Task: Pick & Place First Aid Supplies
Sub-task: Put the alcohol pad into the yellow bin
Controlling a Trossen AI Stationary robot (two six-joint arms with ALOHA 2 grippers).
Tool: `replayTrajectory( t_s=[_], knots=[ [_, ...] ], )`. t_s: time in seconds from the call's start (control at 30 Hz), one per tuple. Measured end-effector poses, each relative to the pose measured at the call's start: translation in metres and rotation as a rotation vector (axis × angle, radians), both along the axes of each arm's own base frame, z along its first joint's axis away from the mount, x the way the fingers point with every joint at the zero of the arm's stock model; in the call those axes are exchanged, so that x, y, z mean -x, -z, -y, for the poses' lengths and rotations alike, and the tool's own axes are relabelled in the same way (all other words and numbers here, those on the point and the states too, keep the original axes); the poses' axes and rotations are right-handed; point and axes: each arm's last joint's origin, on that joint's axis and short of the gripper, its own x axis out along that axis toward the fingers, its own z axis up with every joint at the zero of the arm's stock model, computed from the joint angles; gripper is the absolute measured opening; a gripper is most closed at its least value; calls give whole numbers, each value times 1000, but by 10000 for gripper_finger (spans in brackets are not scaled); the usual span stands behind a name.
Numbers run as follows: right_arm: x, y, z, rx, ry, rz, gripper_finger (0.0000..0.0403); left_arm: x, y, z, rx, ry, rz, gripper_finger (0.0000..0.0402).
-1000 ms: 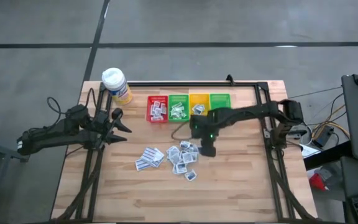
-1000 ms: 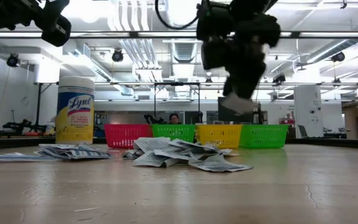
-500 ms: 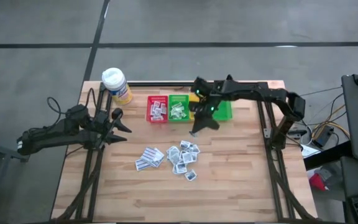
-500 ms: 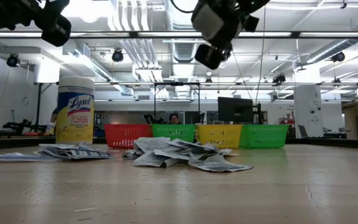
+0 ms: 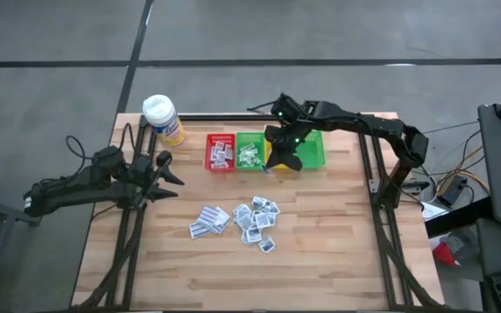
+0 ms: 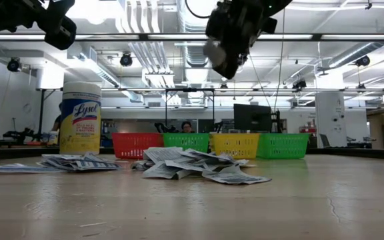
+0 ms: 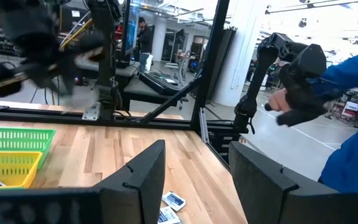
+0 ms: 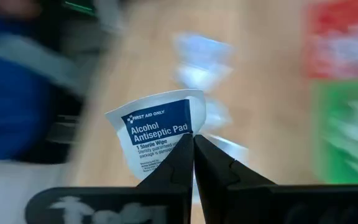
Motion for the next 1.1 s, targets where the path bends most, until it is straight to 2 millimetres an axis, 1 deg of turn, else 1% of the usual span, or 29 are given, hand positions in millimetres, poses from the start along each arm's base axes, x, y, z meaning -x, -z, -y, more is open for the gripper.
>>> replayTrajectory(
  t_s=[0.1, 0.2, 0.37, 0.47, 0.73, 0.8, 0.93, 1.1],
  knots=[
    [1, 3, 7, 193, 99, -73, 8, 0, 0, 0, 0, -1, 0, 175],
    [5, 6, 14, 337, 162, -138, 8, 0, 0, 0, 0, -2, 0, 175],
    [15, 8, 30, 519, 233, -240, 8, 0, 0, 0, 2, -7, -1, 175],
    [20, 9, 42, 586, 254, -265, 8, 0, 0, 0, 7, -10, -2, 175],
    [36, 11, 71, 625, 293, -299, 8, 0, 0, -1, 32, -28, -10, 175],
    [36, 18, 75, 615, 292, -324, 8, 0, 0, -1, 32, -39, -9, 175],
    [30, 39, 80, 583, 259, -392, 8, 0, 0, -1, 32, -42, -10, 175],
    [22, 61, 83, 510, 218, -415, 8, 0, 0, -1, 33, -42, -10, 175]
  ],
)
